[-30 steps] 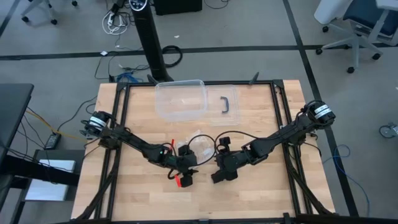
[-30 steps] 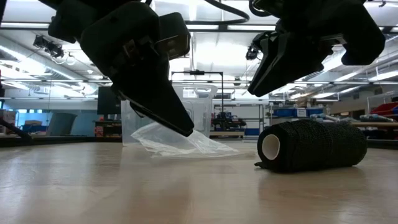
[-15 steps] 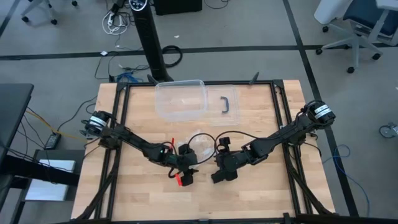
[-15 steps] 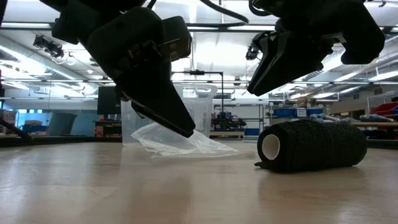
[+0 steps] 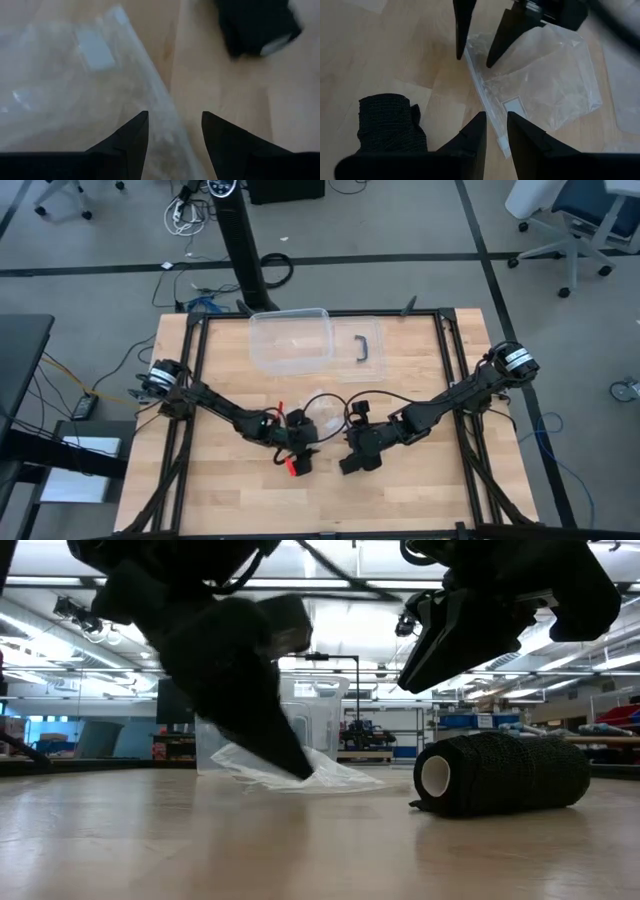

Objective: Roll bandage
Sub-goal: Open the transparent zip bag

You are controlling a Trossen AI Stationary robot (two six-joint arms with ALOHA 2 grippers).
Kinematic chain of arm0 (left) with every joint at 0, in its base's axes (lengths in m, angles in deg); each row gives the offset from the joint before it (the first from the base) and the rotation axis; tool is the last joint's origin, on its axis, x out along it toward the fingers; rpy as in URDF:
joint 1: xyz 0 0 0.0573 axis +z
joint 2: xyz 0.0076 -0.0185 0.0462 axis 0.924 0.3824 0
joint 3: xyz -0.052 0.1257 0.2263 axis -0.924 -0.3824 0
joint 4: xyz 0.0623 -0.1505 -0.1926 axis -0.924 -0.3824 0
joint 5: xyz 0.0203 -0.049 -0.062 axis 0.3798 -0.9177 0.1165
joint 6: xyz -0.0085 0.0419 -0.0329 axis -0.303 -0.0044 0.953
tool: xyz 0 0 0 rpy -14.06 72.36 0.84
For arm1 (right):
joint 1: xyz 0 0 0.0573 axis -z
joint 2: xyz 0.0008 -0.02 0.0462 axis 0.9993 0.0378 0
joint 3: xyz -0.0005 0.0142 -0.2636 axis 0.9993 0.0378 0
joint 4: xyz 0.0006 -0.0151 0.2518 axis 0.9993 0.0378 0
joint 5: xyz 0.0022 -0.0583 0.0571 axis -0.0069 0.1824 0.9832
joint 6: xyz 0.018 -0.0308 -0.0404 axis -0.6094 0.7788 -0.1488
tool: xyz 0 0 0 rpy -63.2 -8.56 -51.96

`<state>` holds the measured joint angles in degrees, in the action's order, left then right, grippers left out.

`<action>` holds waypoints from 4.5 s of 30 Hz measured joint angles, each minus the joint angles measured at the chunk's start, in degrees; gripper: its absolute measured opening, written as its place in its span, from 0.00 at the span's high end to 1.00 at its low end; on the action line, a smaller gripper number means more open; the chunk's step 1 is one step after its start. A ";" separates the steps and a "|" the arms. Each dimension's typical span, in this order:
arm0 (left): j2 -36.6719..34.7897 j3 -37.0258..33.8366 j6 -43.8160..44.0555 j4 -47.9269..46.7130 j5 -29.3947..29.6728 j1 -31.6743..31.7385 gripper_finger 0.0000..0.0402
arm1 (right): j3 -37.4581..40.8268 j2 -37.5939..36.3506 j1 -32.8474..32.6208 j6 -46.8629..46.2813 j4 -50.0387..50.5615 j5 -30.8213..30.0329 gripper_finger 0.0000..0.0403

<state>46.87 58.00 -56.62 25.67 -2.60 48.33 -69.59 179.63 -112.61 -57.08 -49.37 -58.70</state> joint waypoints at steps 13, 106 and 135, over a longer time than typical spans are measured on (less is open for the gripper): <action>2.45 0.20 1.36 0.82 1.12 0.69 0.56 | 0.00 0.00 -0.02 0.07 -0.41 0.02 0.81; 0.07 9.22 -8.23 10.42 1.05 3.83 0.86 | -0.02 -0.02 -5.81 -0.32 6.92 -11.09 1.00; 2.29 21.57 -6.80 -11.41 -17.41 10.56 0.67 | -0.02 -0.02 -5.49 0.46 6.51 -10.03 1.00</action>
<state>49.17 79.57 -63.41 14.26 -20.01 58.89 -69.61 179.61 -118.09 -56.62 -42.86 -68.73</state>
